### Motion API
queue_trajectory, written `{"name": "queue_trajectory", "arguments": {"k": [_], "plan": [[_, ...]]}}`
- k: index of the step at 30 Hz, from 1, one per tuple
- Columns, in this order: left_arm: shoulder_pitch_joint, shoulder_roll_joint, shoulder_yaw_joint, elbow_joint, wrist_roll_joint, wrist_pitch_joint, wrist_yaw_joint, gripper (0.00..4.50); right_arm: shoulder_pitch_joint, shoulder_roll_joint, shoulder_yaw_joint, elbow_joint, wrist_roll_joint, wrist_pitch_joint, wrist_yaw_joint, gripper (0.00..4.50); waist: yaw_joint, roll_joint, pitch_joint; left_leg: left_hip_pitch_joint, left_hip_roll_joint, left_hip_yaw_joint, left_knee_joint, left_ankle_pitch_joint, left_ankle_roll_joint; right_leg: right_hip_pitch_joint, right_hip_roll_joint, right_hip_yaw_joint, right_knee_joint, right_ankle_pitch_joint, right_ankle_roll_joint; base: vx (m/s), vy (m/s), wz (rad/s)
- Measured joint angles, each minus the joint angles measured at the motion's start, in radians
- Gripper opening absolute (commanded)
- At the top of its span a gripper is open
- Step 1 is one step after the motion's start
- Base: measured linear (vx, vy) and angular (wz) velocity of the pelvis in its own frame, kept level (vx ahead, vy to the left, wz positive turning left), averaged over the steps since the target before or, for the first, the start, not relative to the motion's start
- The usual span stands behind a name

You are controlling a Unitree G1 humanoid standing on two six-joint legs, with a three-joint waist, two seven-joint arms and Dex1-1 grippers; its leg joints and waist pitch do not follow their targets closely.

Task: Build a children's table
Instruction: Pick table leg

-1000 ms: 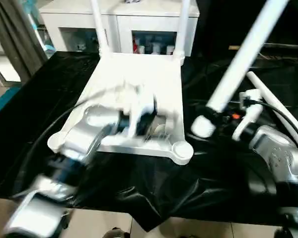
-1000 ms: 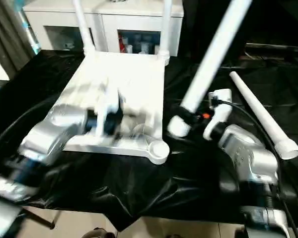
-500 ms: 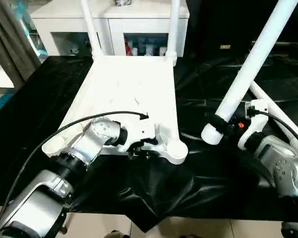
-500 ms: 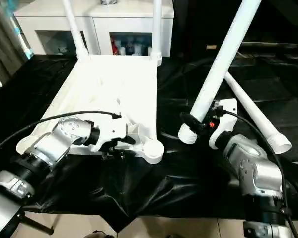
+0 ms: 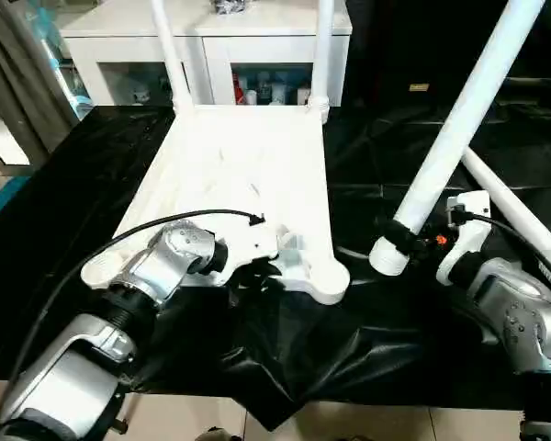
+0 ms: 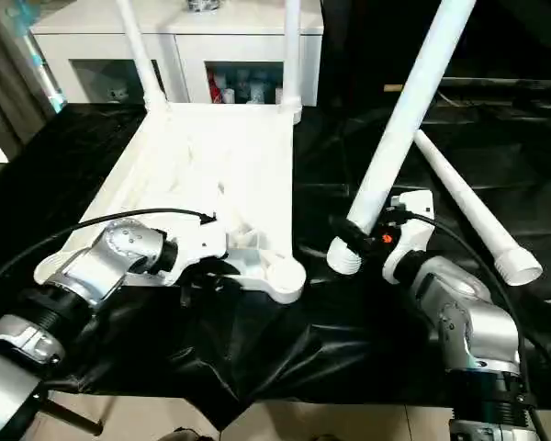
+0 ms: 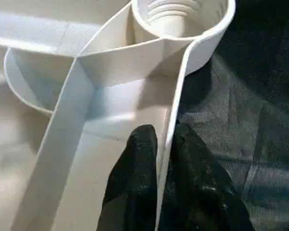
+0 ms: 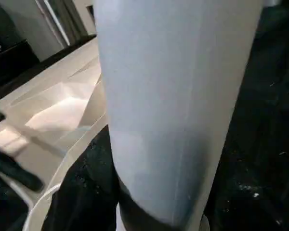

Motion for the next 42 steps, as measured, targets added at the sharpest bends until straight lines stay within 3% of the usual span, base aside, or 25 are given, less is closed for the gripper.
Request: {"name": "queue_trajectory", "arguments": {"k": [3,6,10,18,26,36,38,42], "plan": [[0.028,-0.02,0.027,-0.059,-0.021,0.084,0.029,0.19,0.021,0.014,0.01,-0.016,-0.001,0.001,-0.002,1.89,-0.015,0.0,0.0,-0.002,0.0,0.0,0.0,0.0,0.0,-0.001,0.0,0.0,-0.001,0.002,-0.003,0.0,0.0,0.0],[0.109,-0.045,0.073,-0.219,-0.034,0.243,0.128,0.06,0.028,0.021,0.022,-0.027,-0.001,0.003,-0.008,1.89,-0.037,0.0,0.0,-0.002,0.001,0.001,-0.001,-0.001,-0.001,-0.002,0.0,0.0,-0.001,0.001,-0.003,0.0,0.0,0.0],[0.176,-0.074,0.092,-0.348,-0.033,0.343,0.219,0.02,0.027,0.022,0.027,-0.027,-0.001,0.004,-0.013,1.89,-0.044,0.0,0.0,-0.001,0.002,0.001,-0.002,-0.002,-0.001,-0.002,0.002,-0.001,-0.001,0.001,-0.002,0.0,0.0,0.0],[0.223,-0.106,0.117,-0.392,-0.022,0.328,0.326,0.0,0.014,0.024,0.04,-0.027,-0.002,0.005,-0.021,1.89,-0.031,0.0,0.0,-0.001,0.001,0.0,-0.001,-0.001,-0.001,-0.001,0.001,-0.001,-0.001,-0.003,0.005,0.0,0.0,0.0],[0.231,-0.104,0.109,-0.393,-0.022,0.223,0.283,0.0,0.011,0.0,0.057,-0.026,-0.001,0.008,0.004,1.89,-0.008,0.002,-0.001,-0.002,0.001,0.0,-0.002,-0.001,-0.001,-0.001,0.0,-0.001,-0.001,-0.004,0.006,0.0,0.0,0.0],[0.224,-0.061,0.071,-0.325,-0.013,0.14,0.203,0.0,-0.085,-0.026,0.082,-0.012,0.004,0.005,0.102,1.89,-0.007,-0.001,-0.002,-0.002,0.001,0.0,-0.002,-0.001,-0.001,-0.001,0.0,-0.001,-0.001,-0.004,0.006,0.0,0.0,0.0],[0.21,-0.07,0.057,-0.309,-0.012,0.131,0.179,0.45,-0.098,-0.029,0.091,-0.017,0.008,0.005,0.114,1.89,0.005,-0.003,-0.003,-0.002,0.001,0.001,-0.002,-0.001,-0.001,0.0,0.0,0.0,-0.001,-0.005,0.008,0.0,0.0,0.0],[0.203,-0.092,0.059,-0.297,-0.026,0.111,0.161,0.73,-0.076,-0.031,0.106,-0.033,0.014,0.008,0.131,1.89,0.018,-0.008,-0.004,-0.004,0.0,0.002,-0.002,-0.001,0.0,0.001,-0.001,0.002,-0.002,-0.005,0.008,0.0,0.0,0.0]]}}
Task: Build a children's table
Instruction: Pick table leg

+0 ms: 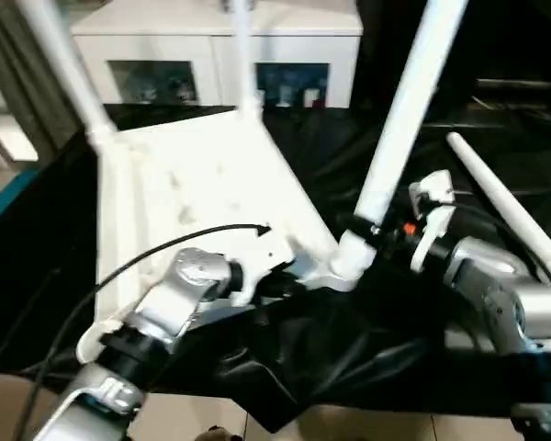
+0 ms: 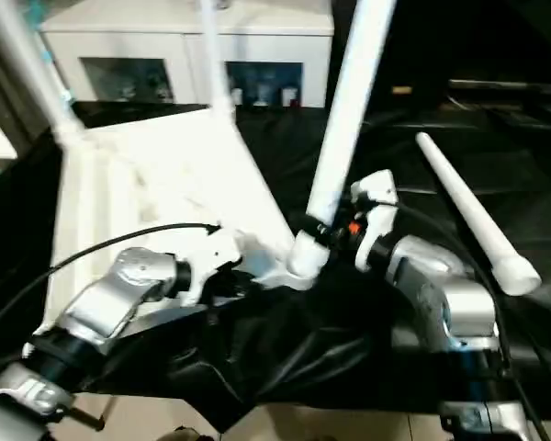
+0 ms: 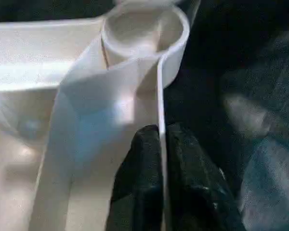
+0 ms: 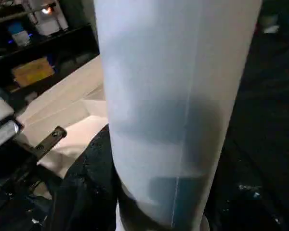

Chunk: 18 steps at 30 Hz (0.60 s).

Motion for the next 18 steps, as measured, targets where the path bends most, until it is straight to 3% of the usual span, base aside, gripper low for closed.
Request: {"name": "queue_trajectory", "arguments": {"k": [4,7,9,12,14,16,18], "plan": [[-0.001,0.008,0.024,-0.018,-0.028,-0.035,0.0,0.95,0.043,-0.009,-0.032,-0.05,0.012,0.009,-0.016,1.89,-0.002,0.0,0.0,-0.001,0.0,0.0,0.0,0.0,0.0,-0.001,0.0,0.0,0.0,0.002,-0.003,0.0,0.0,0.0],[0.002,0.021,0.086,-0.081,-0.066,-0.027,0.001,0.95,0.056,-0.012,-0.071,-0.096,0.02,0.014,-0.056,1.89,-0.007,0.001,-0.001,0.001,0.001,0.0,0.0,0.0,0.0,-0.001,0.001,0.0,0.001,0.0,0.0,0.0,0.0,0.0],[0.009,0.014,0.148,-0.131,-0.107,0.005,0.024,0.95,0.058,-0.002,-0.079,-0.12,-0.014,-0.015,-0.12,1.89,-0.013,0.003,-0.002,0.002,0.001,0.0,0.0,0.0,0.0,0.0,0.001,0.0,0.001,0.0,0.001,0.0,0.0,0.0],[0.022,-0.052,0.302,-0.198,-0.132,0.044,0.229,0.95,0.058,0.044,-0.081,-0.127,-0.118,-0.079,-0.276,1.89,-0.029,0.005,-0.003,0.003,0.001,0.0,0.0,0.0,-0.001,0.0,0.001,-0.001,0.002,0.0,0.0,0.0,0.0,0.0],[0.035,-0.077,0.393,-0.23,-0.123,0.073,0.386,0.95,0.058,0.069,-0.086,-0.143,-0.131,-0.076,-0.334,1.89,-0.038,0.006,-0.004,0.003,0.001,-0.001,0.0,0.0,-0.001,0.0,0.001,-0.001,0.002,0.0,0.0,0.0,0.0,0.0],[0.104,-0.101,0.481,-0.303,-0.125,0.1,0.489,0.95,0.075,0.095,-0.097,-0.197,-0.136,-0.076,-0.383,1.89,-0.054,0.008,-0.005,0.003,0.001,-0.001,0.0,-0.001,-0.001,0.001,0.001,-0.001,0.001,-0.001,0.002,0.0,0.0,0.0],[0.24,-0.177,0.562,-0.42,-0.112,0.1,0.608,0.95,0.133,0.156,-0.099,-0.276,-0.155,-0.076,-0.451,1.89,-0.06,0.002,-0.01,0.002,0.001,-0.001,-0.006,-0.001,-0.002,0.0,0.002,-0.002,-0.002,-0.003,0.004,0.0,0.0,0.0]]}}
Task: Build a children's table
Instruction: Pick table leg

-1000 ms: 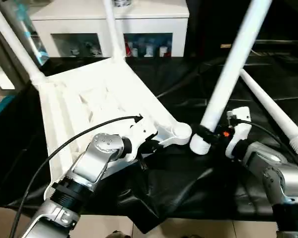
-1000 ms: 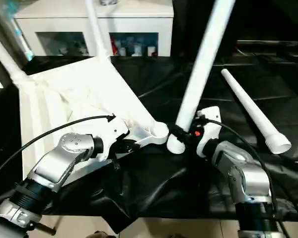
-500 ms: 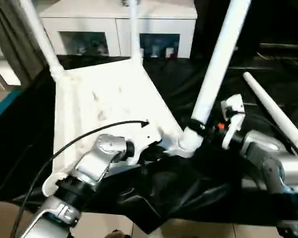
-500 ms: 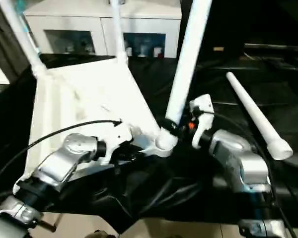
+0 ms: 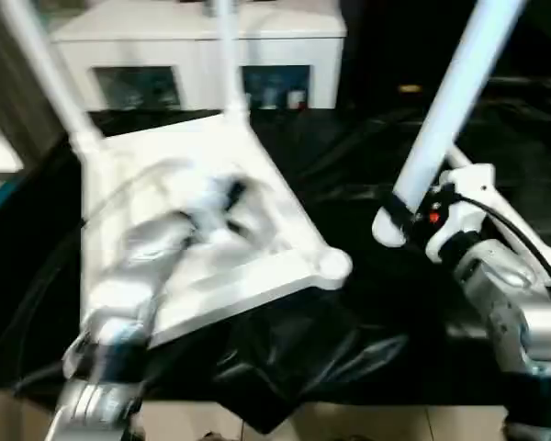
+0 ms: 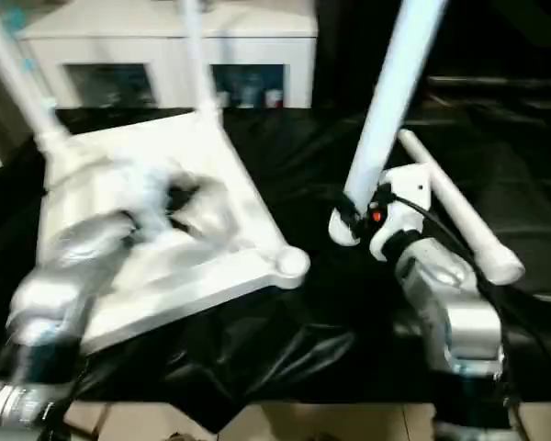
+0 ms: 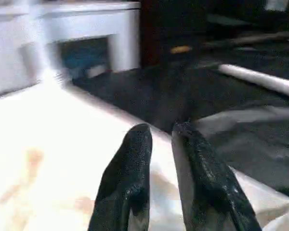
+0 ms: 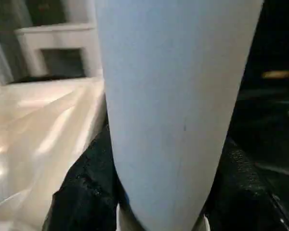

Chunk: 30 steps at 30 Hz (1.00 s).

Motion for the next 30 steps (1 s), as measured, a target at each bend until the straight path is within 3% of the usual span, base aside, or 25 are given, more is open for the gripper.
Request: {"name": "queue_trajectory", "arguments": {"k": [3,5,6,8,9,10,11,12,13,14,15,16,17,18,19,20,23,26,30], "plan": [[0.075,-0.016,0.019,-0.024,0.039,-0.013,0.081,0.95,0.042,0.037,0.034,0.005,-0.015,-0.005,-0.036,1.89,0.007,-0.004,0.001,-0.005,0.001,-0.002,0.0,0.0,0.0,-0.004,0.001,-0.002,-0.001,0.0,0.0,0.0,0.0,0.0],[0.101,-0.033,0.027,-0.068,0.061,-0.026,0.124,0.95,0.065,0.045,0.064,0.009,-0.033,-0.029,-0.037,1.89,0.013,-0.004,0.001,-0.002,0.001,-0.002,0.0,0.0,0.0,0.001,0.001,-0.002,-0.004,0.0,0.001,0.0,0.0,0.0],[0.106,-0.033,0.023,-0.086,0.075,-0.032,0.147,0.95,0.07,0.046,0.081,0.01,-0.041,-0.039,-0.035,1.89,0.016,-0.004,0.001,-0.012,-0.004,-0.014,-0.001,0.0,0.0,0.005,-0.004,-0.012,-0.007,0.0,0.001,0.0,0.0,0.0],[0.114,-0.033,0.003,-0.11,0.086,-0.035,0.17,0.95,0.082,0.045,0.094,0.01,-0.053,-0.046,-0.033,1.89,0.005,0.0,0.0,-0.019,-0.013,-0.051,0.0,0.001,0.001,0.021,-0.005,-0.039,-0.022,0.0,0.0,0.003,-0.007,0.38],[0.126,-0.033,-0.015,-0.124,0.101,-0.031,0.182,0.95,0.085,0.046,0.105,0.011,-0.058,-0.046,-0.032,1.89,-0.003,0.004,0.001,-0.025,-0.015,-0.078,0.001,0.001,0.0,0.034,-0.002,-0.056,-0.029,0.002,-0.004,0.01,-0.021,0.51],[0.133,-0.031,-0.028,-0.129,0.115,-0.029,0.185,0.95,0.085,0.054,0.11,0.011,-0.057,-0.046,-0.031,1.89,-0.008,0.006,0.001,-0.026,-0.018,-0.101,0.001,0.003,-0.003,0.042,0.003,-0.063,-0.025,-0.001,-0.015,0.015,-0.051,0.5],[0.136,-0.028,-0.038,-0.13,0.124,-0.029,0.187,0.95,0.083,0.063,0.113,0.013,-0.057,-0.047,-0.029,1.89,-0.012,0.006,0.002,-0.027,-0.02,-0.125,0.001,0.007,-0.01,0.046,0.014,-0.063,-0.006,-0.017,-0.04,0.032,-0.106,0.59],[0.142,-0.023,-0.045,-0.129,0.136,-0.026,0.189,0.95,0.079,0.076,0.117,0.02,-0.052,-0.047,-0.028,1.89,-0.018,0.002,0.002,-0.021,-0.016,-0.141,0.0,0.013,-0.019,0.043,0.031,-0.047,0.03,-0.055,-0.091,0.032,-0.106,0.59],[0.144,-0.021,-0.042,-0.129,0.139,-0.021,0.192,0.95,0.076,0.08,0.119,0.022,-0.051,-0.047,-0.028,1.89,-0.015,-0.002,0.002,-0.016,-0.007,-0.135,0.0,0.015,-0.023,0.044,0.037,-0.04,0.05,-0.074,-0.101,0.044,-0.196,0.52],[0.144,-0.021,-0.04,-0.129,0.139,-0.017,0.198,0.95,0.073,0.08,0.118,0.023,-0.048,-0.047,-0.028,1.89,-0.006,-0.009,-0.001,-0.012,0.006,-0.117,-0.003,0.017,-0.027,0.035,0.037,-0.031,0.072,-0.088,-0.083,0.049,-0.259,0.32],[0.144,-0.023,-0.031,-0.128,0.133,-0.011,0.198,0.95,0.068,0.069,0.118,0.026,-0.049,-0.049,-0.026,1.89,0.002,-0.026,-0.006,-0.007,0.018,-0.096,-0.004,0.017,-0.026,0.032,0.038,-0.026,0.08,-0.096,-0.048,0.049,-0.259,0.32],[0.143,-0.035,-0.029,-0.128,0.124,-0.004,0.198,0.95,0.068,0.054,0.118,0.031,-0.053,-0.055,-0.023,1.89,0.019,-0.032,-0.006,-0.012,0.015,-0.077,0.024,-0.011,0.02,0.034,0.039,-0.026,0.081,-0.096,-0.047,0.076,-0.248,0.15],[0.143,-0.037,-0.034,-0.127,0.115,0.006,0.196,0.95,0.07,0.043,0.116,0.04,-0.054,-0.058,-0.019,1.89,0.033,-0.032,-0.005,-0.017,0.003,-0.068,0.06,-0.039,0.064,0.034,0.038,-0.024,0.079,-0.098,-0.045,0.051,-0.199,0.02],[0.141,-0.037,-0.05,-0.125,0.107,0.012,0.188,0.95,0.085,0.038,0.113,0.041,-0.054,-0.059,-0.015,1.89,0.05,-0.035,-0.008,-0.009,-0.026,-0.067,0.056,-0.039,0.068,0.029,0.039,-0.023,0.075,-0.096,-0.044,0.051,-0.199,0.02],[0.137,-0.036,-0.057,-0.125,0.103,0.012,0.184,0.95,0.091,0.036,0.108,0.042,-0.055,-0.059,-0.014,1.89,0.058,-0.028,-0.013,0.003,-0.043,-0.065,0.034,-0.038,0.068,0.023,0.046,-0.026,0.074,-0.094,-0.044,0.002,-0.151,0.03],[0.135,-0.028,-0.059,-0.124,0.1,0.011,0.178,0.95,0.092,0.035,0.108,0.044,-0.056,-0.059,-0.015,1.89,0.064,-0.025,-0.015,0.002,-0.049,-0.073,0.023,-0.037,0.043,0.017,0.052,-0.028,0.072,-0.088,-0.047,-0.004,-0.122,-0.01],[0.15,0.003,-0.089,-0.094,0.107,0.0,0.147,0.95,0.095,0.052,0.114,0.044,-0.057,-0.059,-0.019,1.89,0.067,-0.017,-0.016,-0.001,-0.03,-0.082,0.013,-0.028,0.021,0.018,0.071,-0.036,0.053,-0.074,-0.053,-0.005,-0.072,-0.02],[0.162,-0.006,-0.1,-0.08,0.105,-0.005,0.137,0.95,0.095,0.046,0.11,0.044,-0.057,-0.058,-0.028,1.89,0.065,-0.013,-0.015,0.002,-0.019,-0.075,0.004,-0.017,0.004,0.024,0.071,-0.046,0.034,-0.067,-0.061,0.0,0.0,0.0],[0.162,-0.012,-0.101,-0.08,0.091,-0.002,0.134,0.95,0.096,0.04,0.122,0.044,-0.057,-0.056,-0.025,1.89,0.054,-0.012,-0.014,0.004,-0.016,-0.068,0.003,-0.019,-0.004,0.035,0.068,-0.049,0.012,-0.053,-0.058,0.0,0.0,0.0]]}}
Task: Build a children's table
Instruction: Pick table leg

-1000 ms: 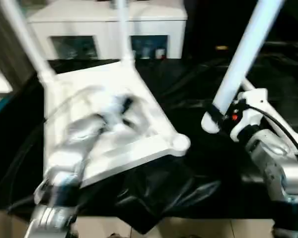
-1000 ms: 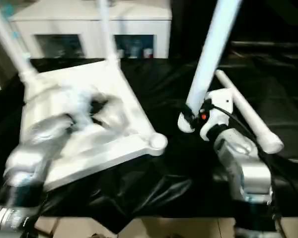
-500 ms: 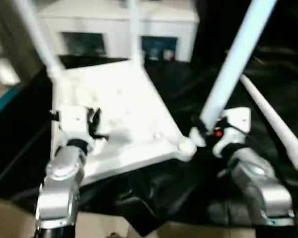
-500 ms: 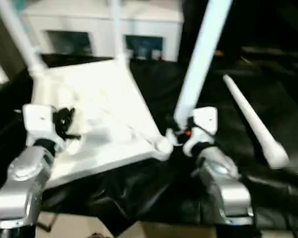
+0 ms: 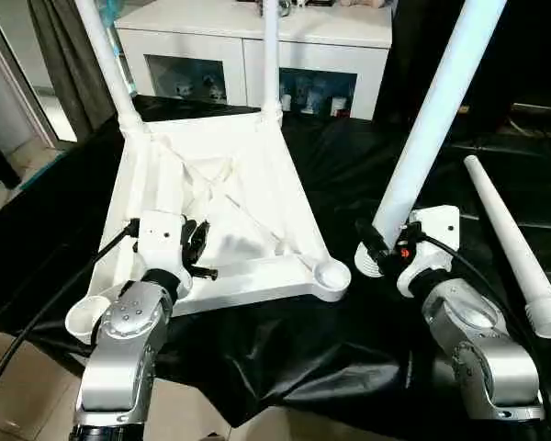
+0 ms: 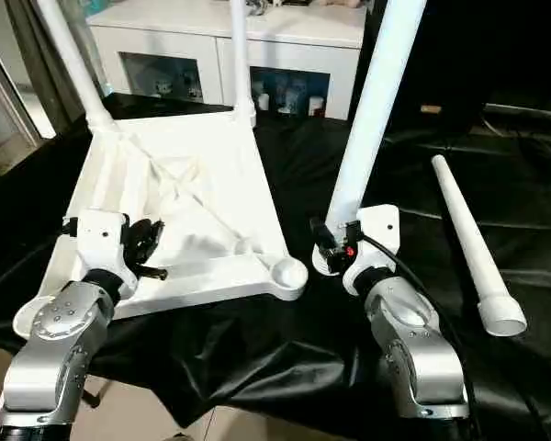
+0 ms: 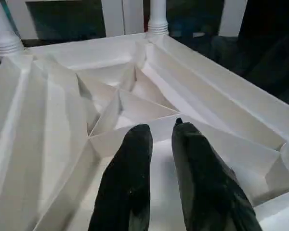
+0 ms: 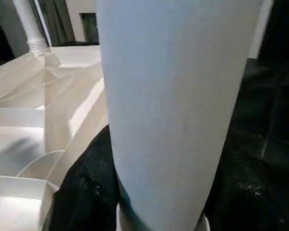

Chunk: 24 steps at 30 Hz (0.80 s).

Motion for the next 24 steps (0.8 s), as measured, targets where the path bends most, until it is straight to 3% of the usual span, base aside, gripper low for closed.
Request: {"name": "queue_trajectory", "arguments": {"k": [3,5,8,9,11,12,14,15,16,18,19,21,22,24], "plan": [[0.004,-0.002,-0.003,-0.003,-0.011,0.0,0.003,0.95,0.0,-0.001,0.009,0.0,0.0,0.001,0.014,1.89,-0.002,-0.004,0.001,0.001,0.0,0.01,-0.001,0.0,0.001,0.003,-0.004,0.003,-0.007,0.006,0.003,-0.003,0.017,0.01],[0.012,-0.006,-0.004,-0.003,-0.015,0.0,0.004,0.95,0.0,-0.005,0.015,0.001,-0.003,0.001,0.019,1.89,-0.003,-0.006,0.004,0.01,0.0,0.018,-0.002,-0.002,0.004,0.009,-0.006,0.006,-0.009,0.005,0.004,0.0,0.0,0.0],[0.031,-0.009,-0.003,-0.007,-0.016,0.001,0.005,0.95,-0.002,-0.01,0.019,0.005,-0.009,0.004,0.021,1.89,-0.009,-0.014,0.014,0.048,-0.001,0.027,-0.019,-0.012,0.003,0.038,-0.008,0.004,-0.03,0.004,0.005,0.0,0.0,0.0],[0.035,-0.01,-0.002,-0.009,-0.016,0.001,0.005,0.95,-0.003,-0.013,0.02,0.005,-0.009,0.006,0.022,1.89,-0.016,-0.016,0.019,0.063,0.0,0.028,-0.023,-0.016,0.003,0.055,-0.01,-0.002,-0.041,0.004,0.005,0.0,0.0,0.0],[0.035,-0.01,-0.002,-0.011,-0.016,0.001,0.006,0.95,-0.008,-0.021,0.024,0.006,-0.015,0.013,0.021,1.89,-0.029,-0.021,0.025,0.077,0.0,0.027,-0.026,-0.02,0.0,0.07,-0.017,-0.013,-0.046,0.004,0.007,0.0,0.0,0.0],[0.036,-0.011,-0.002,-0.011,-0.017,0.001,0.009,0.95,-0.009,-0.024,0.025,0.008,-0.018,0.014,0.02,1.89,-0.038,-0.023,0.025,0.082,0.0,0.027,-0.026,-0.026,0.0,0.074,-0.018,-0.014,-0.048,0.002,0.009,0.0,0.0,0.0],[0.038,-0.01,-0.002,-0.01,-0.017,0.001,0.011,0.95,-0.012,-0.02,0.027,0.015,-0.018,0.014,0.02,1.89,-0.047,-0.024,0.025,0.102,0.002,0.046,-0.032,-0.037,-0.004,0.073,-0.017,0.003,-0.046,-0.001,0.012,0.079,0.025,-0.36],[0.037,-0.007,0.0,-0.011,-0.017,-0.001,0.012,0.95,-0.011,-0.017,0.027,0.015,-0.017,0.013,0.021,1.89,-0.056,-0.026,0.023,0.104,-0.001,0.043,-0.033,-0.041,-0.004,0.071,-0.02,0.007,-0.038,-0.006,0.015,0.088,0.025,-0.47],[0.035,-0.006,-0.001,-0.013,-0.017,-0.004,0.012,0.95,-0.011,-0.018,0.026,0.015,-0.018,0.013,0.021,1.89,-0.058,-0.027,0.021,0.097,-0.002,0.041,-0.033,-0.042,-0.004,0.072,-0.019,0.008,-0.037,-0.007,0.015,0.1,0.014,-0.36],[0.023,-0.009,-0.032,-0.014,-0.017,-0.011,0.006,0.95,-0.009,-0.036,0.015,0.016,-0.022,0.013,0.02,1.89,-0.064,-0.028,0.015,0.075,-0.007,0.024,-0.026,-0.043,0.011,0.059,-0.016,0.008,-0.036,-0.012,0.009,0.111,-0.003,-0.07],[0.021,-0.001,-0.052,-0.015,-0.016,-0.013,-0.009,0.95,-0.012,-0.036,0.007,0.016,-0.021,0.013,0.021,1.89,-0.06,-0.03,0.009,0.061,-0.009,0.016,-0.02,-0.043,0.01,0.045,-0.016,0.011,-0.022,-0.015,0.013,0.101,-0.009,0.01],[0.02,0.029,-0.07,-0.014,-0.014,-0.017,-0.044,0.95,-0.019,-0.027,0.004,0.016,-0.016,0.013,0.023,1.89,-0.058,-0.033,0.006,0.034,-0.016,0.004,-0.001,-0.046,0.007,0.017,-0.016,0.028,0.008,-0.024,0.018,0.073,0.0,0.06],[0.018,0.052,-0.084,-0.015,-0.015,-0.024,-0.07,0.95,-0.02,-0.024,0.008,0.016,-0.014,0.013,0.03,1.89,-0.053,-0.032,0.006,0.027,-0.017,0.0,0.004,-0.046,0.007,0.007,-0.015,0.035,0.014,-0.025,0.019,0.053,0.012,0.18],[0.016,0.098,-0.116,-0.013,-0.016,-0.037,-0.142,0.95,-0.021,-0.024,0.008,0.016,0.002,0.013,0.04,1.89,-0.032,-0.032,0.006,0.012,-0.017,-0.003,0.013,-0.046,0.006,-0.006,-0.007,0.054,0.025,-0.024,0.02,0.018,0.013,0.18]]}}
